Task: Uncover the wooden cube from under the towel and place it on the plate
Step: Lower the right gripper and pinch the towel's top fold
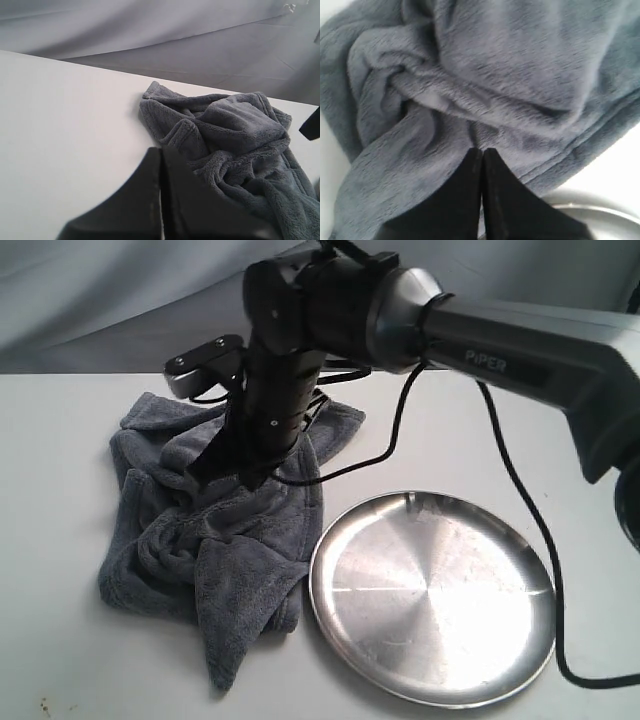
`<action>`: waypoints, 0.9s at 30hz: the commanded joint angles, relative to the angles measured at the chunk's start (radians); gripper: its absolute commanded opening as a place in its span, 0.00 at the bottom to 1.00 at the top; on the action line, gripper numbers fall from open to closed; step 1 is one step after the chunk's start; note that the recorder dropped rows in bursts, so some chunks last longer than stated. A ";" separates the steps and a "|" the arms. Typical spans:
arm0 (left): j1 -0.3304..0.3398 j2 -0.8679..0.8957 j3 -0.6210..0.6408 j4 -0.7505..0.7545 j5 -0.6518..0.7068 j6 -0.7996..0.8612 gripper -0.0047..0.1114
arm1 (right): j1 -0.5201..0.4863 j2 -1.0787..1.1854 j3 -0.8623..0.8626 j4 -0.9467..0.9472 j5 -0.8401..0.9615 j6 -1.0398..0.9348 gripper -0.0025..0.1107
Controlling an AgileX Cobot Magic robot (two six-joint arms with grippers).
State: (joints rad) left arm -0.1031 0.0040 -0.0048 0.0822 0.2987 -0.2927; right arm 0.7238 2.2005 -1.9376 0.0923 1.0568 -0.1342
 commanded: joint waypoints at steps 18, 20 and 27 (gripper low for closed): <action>-0.005 -0.004 0.005 -0.005 -0.007 0.008 0.04 | -0.227 0.076 0.005 0.074 -0.233 0.066 0.52; -0.005 -0.004 0.005 -0.005 -0.007 0.008 0.04 | -0.227 0.089 0.005 0.095 -0.272 0.066 0.55; -0.005 -0.004 0.005 -0.005 -0.007 0.008 0.04 | -0.227 0.137 0.005 0.099 -0.349 0.066 0.56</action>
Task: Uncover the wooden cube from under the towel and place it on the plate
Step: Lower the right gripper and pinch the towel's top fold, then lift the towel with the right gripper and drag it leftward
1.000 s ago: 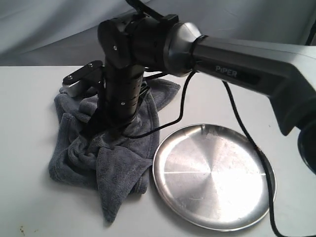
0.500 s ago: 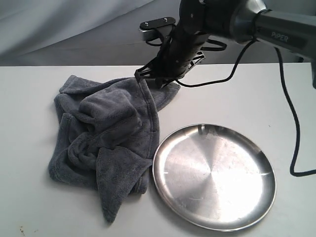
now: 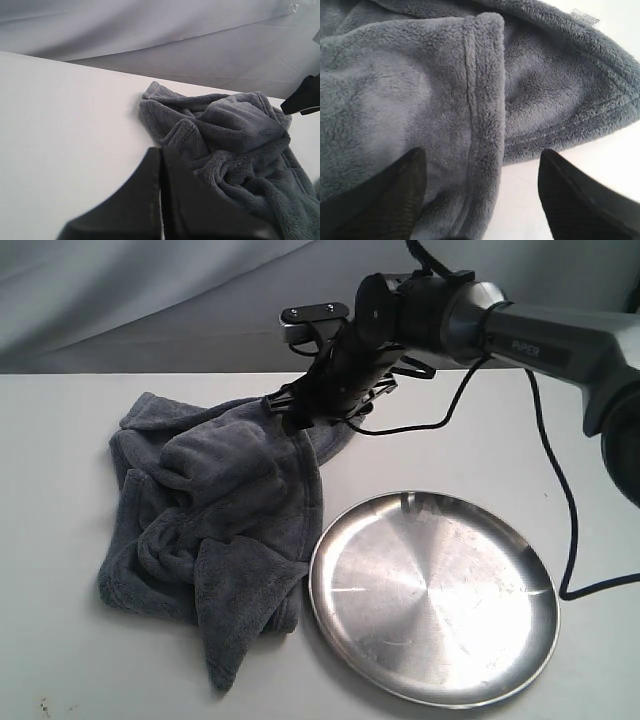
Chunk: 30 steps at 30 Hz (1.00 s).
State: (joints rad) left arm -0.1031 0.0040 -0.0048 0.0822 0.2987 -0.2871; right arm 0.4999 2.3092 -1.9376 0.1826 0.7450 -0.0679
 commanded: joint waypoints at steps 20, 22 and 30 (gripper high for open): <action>-0.005 -0.004 0.005 -0.005 -0.007 0.002 0.04 | -0.001 0.120 0.005 0.051 -0.076 -0.007 0.50; -0.005 -0.004 0.005 -0.005 -0.007 0.002 0.04 | -0.001 0.124 0.005 0.053 -0.073 -0.007 0.47; -0.005 -0.004 0.005 -0.005 -0.007 0.006 0.04 | -0.001 0.123 0.005 0.046 -0.074 -0.007 0.36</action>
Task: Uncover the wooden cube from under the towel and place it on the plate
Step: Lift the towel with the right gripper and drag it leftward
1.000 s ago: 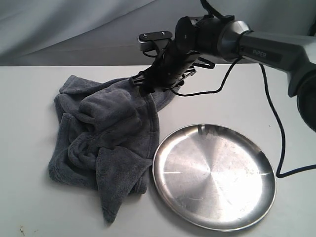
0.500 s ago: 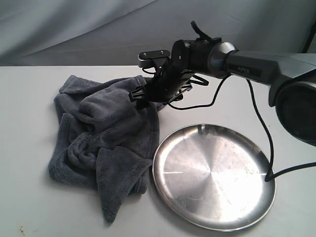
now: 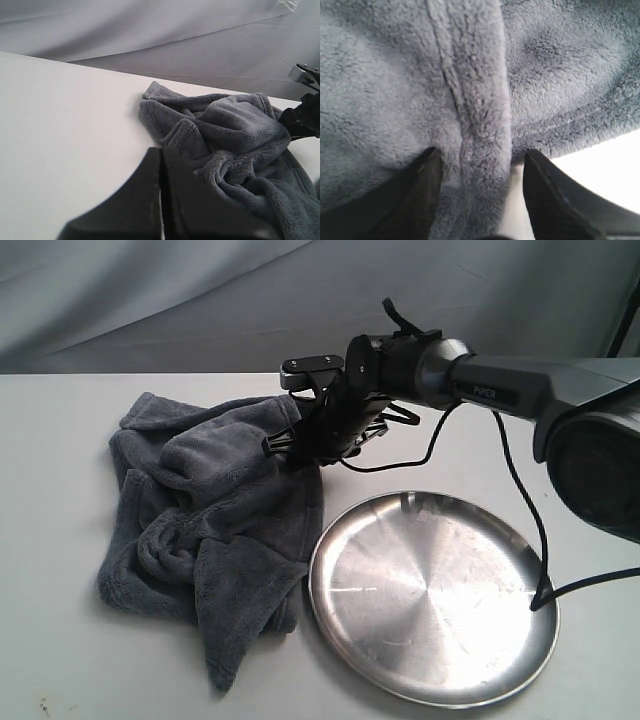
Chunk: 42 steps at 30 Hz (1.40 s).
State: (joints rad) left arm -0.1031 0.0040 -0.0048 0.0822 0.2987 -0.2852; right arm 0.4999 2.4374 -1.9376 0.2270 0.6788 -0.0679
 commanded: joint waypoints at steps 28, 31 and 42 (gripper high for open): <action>-0.005 -0.004 0.005 -0.005 -0.007 0.006 0.04 | -0.001 -0.274 0.005 0.186 -0.002 -0.161 0.02; -0.005 -0.004 0.005 -0.005 -0.007 0.006 0.04 | 0.001 -0.309 0.005 0.275 -0.014 -0.233 0.02; -0.005 -0.004 0.005 -0.005 -0.007 0.004 0.04 | 0.126 -0.339 0.005 0.514 -0.086 -0.493 0.02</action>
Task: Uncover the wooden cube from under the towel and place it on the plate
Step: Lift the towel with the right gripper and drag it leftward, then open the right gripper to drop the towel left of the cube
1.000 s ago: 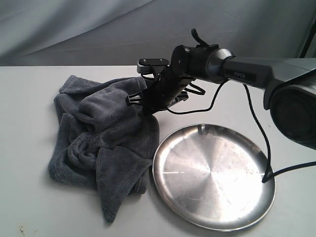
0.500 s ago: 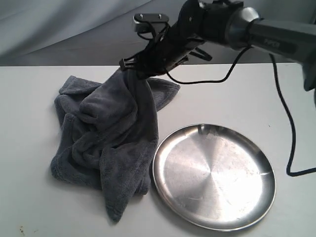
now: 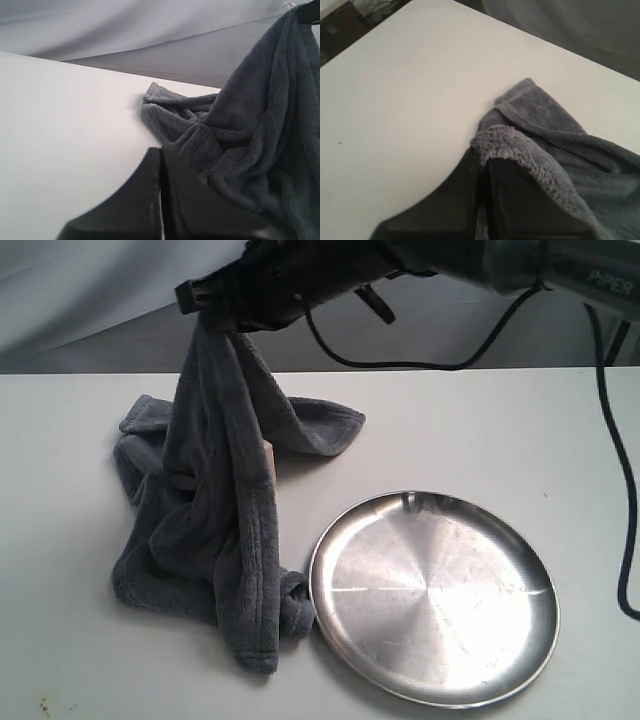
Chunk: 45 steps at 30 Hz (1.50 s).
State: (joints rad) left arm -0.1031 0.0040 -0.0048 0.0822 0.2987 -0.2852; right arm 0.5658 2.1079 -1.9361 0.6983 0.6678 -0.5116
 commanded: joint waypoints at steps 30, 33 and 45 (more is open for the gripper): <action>-0.005 -0.004 0.005 -0.005 -0.007 0.002 0.04 | 0.346 0.266 0.004 0.129 -0.182 -0.143 0.02; -0.005 -0.004 0.005 -0.005 -0.007 0.004 0.04 | 0.346 0.297 0.004 0.145 -0.182 -0.133 0.02; -0.005 -0.004 0.005 -0.005 -0.007 0.002 0.04 | 0.340 0.266 0.004 0.149 -0.153 -0.077 0.61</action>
State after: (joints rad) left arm -0.1031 0.0040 -0.0048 0.0822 0.2987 -0.2813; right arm 0.9075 2.4163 -1.9361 0.8533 0.5080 -0.5952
